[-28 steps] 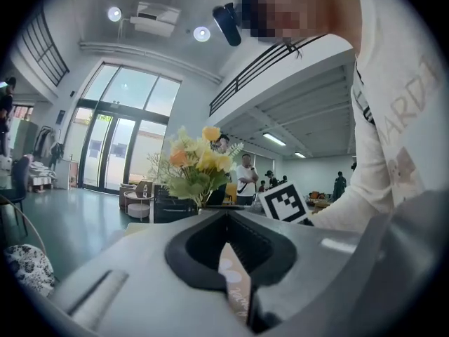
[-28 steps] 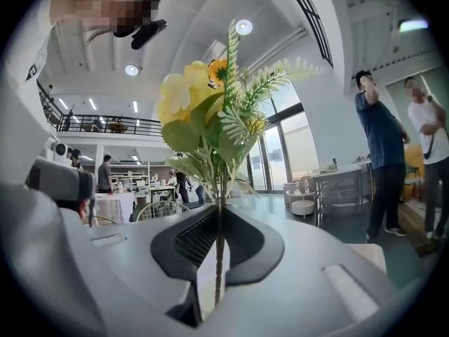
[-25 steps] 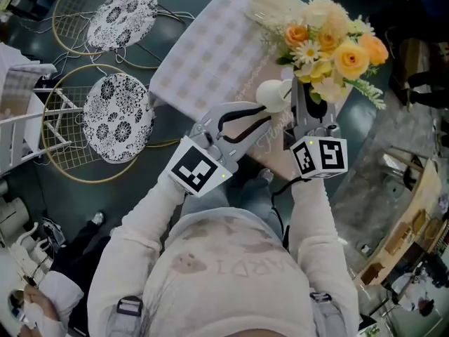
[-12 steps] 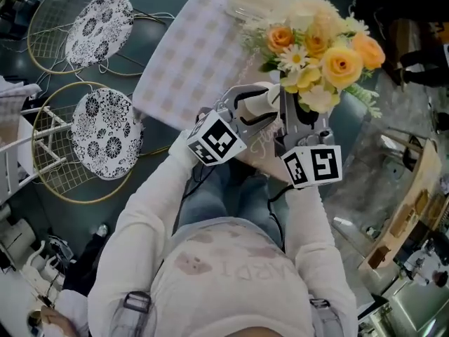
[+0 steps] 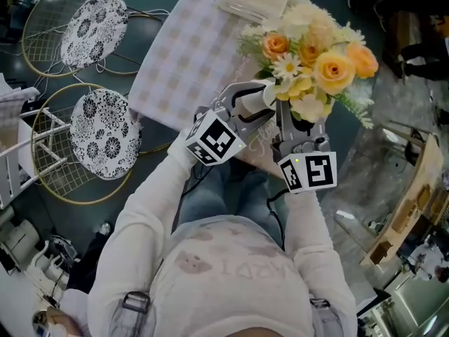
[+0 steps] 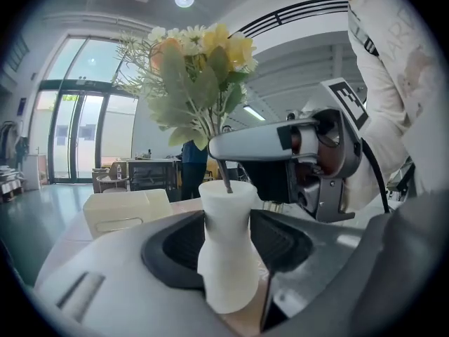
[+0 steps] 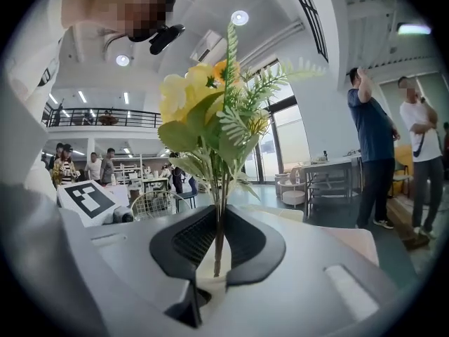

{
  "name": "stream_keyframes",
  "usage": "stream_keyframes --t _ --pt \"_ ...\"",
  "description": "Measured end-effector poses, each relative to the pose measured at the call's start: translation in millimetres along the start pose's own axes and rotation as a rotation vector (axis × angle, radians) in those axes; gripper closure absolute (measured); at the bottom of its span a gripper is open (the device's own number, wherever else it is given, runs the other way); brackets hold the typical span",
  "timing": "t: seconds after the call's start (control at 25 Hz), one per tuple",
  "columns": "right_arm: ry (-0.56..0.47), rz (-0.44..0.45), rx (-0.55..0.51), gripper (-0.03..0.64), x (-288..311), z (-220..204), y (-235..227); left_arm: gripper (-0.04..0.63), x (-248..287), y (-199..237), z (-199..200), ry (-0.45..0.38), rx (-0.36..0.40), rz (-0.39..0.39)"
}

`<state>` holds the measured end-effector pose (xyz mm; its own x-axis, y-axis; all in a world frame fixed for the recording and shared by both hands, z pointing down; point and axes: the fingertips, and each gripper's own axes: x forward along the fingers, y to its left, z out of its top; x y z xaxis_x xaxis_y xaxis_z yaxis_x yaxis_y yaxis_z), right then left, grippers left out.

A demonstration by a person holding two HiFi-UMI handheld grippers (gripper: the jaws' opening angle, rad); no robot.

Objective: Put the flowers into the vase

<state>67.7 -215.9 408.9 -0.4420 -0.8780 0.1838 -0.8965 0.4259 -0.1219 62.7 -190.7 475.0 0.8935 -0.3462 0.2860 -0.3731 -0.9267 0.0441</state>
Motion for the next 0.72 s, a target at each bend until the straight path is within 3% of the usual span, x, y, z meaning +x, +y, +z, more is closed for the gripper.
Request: stream_keyframes --t 0.28,0.48,0.72 --pt "0.103 -0.001 -0.096 0.538 -18.4 -27.6 5.6 0.391 -0.4 -3.2 -0.4 -0.004 -0.023 0.022" --pt "0.158 -0.006 -0.087 0.479 -28.3 -32.1 8.7 0.393 -0.8 -3.3 -0.9 -0.004 -0.04 0.034" --pt "0.254 -0.015 -0.2 0.459 -48.4 -39.9 16.8 0.393 -1.7 -3.4 -2.4 -0.001 -0.056 0.047"
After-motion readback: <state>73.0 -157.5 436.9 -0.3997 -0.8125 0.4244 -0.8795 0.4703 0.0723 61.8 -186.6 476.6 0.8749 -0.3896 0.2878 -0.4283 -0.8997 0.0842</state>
